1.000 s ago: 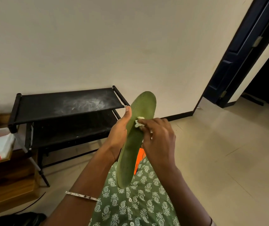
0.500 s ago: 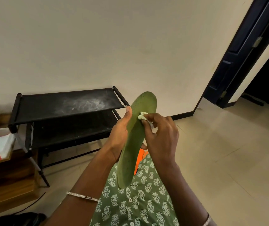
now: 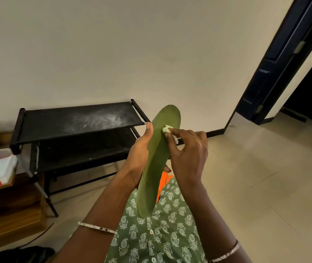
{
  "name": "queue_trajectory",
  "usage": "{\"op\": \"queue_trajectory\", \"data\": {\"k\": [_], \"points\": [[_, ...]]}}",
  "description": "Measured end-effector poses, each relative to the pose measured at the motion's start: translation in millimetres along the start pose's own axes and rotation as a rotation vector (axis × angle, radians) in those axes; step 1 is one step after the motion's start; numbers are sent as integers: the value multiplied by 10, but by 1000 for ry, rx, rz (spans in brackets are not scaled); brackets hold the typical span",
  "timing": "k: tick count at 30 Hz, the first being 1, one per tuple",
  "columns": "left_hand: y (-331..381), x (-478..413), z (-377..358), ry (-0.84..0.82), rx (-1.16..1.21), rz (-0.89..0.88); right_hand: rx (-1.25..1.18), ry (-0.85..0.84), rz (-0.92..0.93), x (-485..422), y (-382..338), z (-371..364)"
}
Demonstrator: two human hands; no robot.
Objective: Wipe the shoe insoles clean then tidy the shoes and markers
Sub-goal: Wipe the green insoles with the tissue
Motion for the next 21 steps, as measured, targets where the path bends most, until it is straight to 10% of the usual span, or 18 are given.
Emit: {"op": "queue_trajectory", "data": {"k": [21], "points": [[58, 42, 33, 88, 29, 7, 59, -25, 23, 170, -132, -41]]}}
Point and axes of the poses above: each hand's wrist, its own x-axis away from the middle knuckle, its own z-axis out of the back of the hand, y = z × x, the point moved 3 cm from there along -x, towards the middle knuckle, and after that the axes turned 11 degrees about -x, right-handed, at the moved point
